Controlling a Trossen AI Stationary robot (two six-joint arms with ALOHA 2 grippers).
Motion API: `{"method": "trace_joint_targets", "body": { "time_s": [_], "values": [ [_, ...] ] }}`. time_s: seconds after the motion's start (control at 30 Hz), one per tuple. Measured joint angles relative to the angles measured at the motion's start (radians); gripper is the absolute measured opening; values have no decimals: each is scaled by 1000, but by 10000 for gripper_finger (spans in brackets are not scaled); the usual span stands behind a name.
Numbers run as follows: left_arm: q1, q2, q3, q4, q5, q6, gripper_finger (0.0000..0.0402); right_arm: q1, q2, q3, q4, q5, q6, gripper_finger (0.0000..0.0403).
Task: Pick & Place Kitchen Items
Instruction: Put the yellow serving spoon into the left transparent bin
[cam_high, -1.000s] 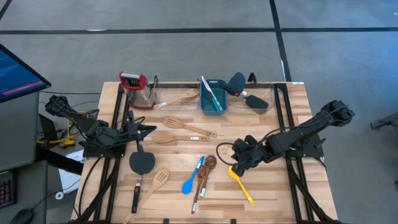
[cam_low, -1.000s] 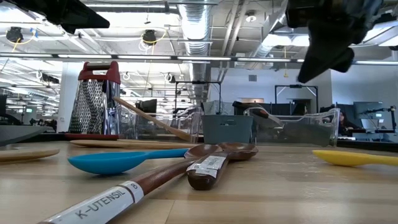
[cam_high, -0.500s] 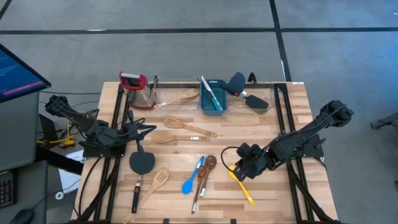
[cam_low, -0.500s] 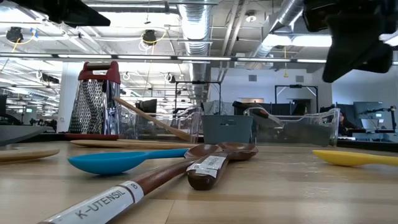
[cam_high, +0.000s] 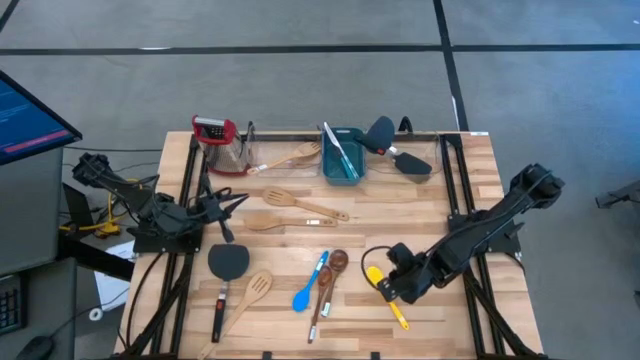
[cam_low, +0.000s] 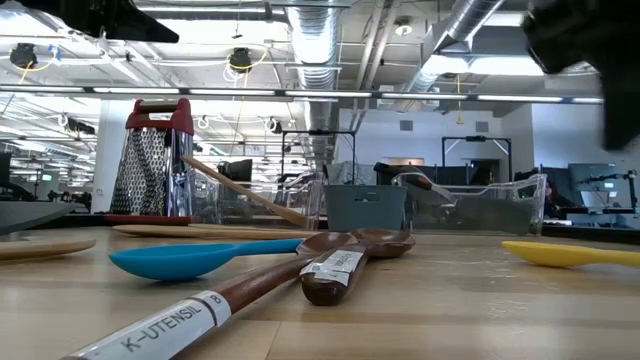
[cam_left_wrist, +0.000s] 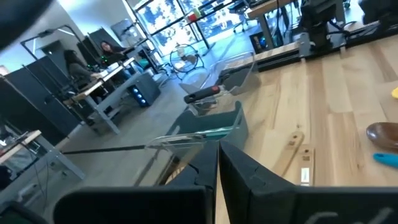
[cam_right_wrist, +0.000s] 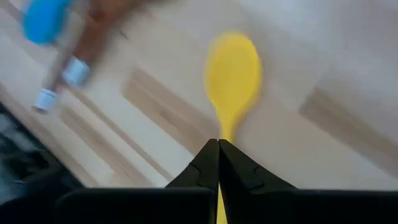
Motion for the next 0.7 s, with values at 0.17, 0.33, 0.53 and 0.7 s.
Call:
{"method": "trace_joint_targets", "body": {
  "time_s": [0.17,0.33,0.53,0.7],
  "values": [
    [32,-1,0,59,-4,24,4,14,85,35,20,-45,-17,0],
    [78,-1,0,110,-4,57,4,10,175,157,12,-47,-109,0],
    [128,2,0,123,-3,58,4,12,290,353,-273,-53,-117,0],
    [168,2,0,131,-3,59,4,26,366,466,-402,-73,-116,0]
  ]
}}
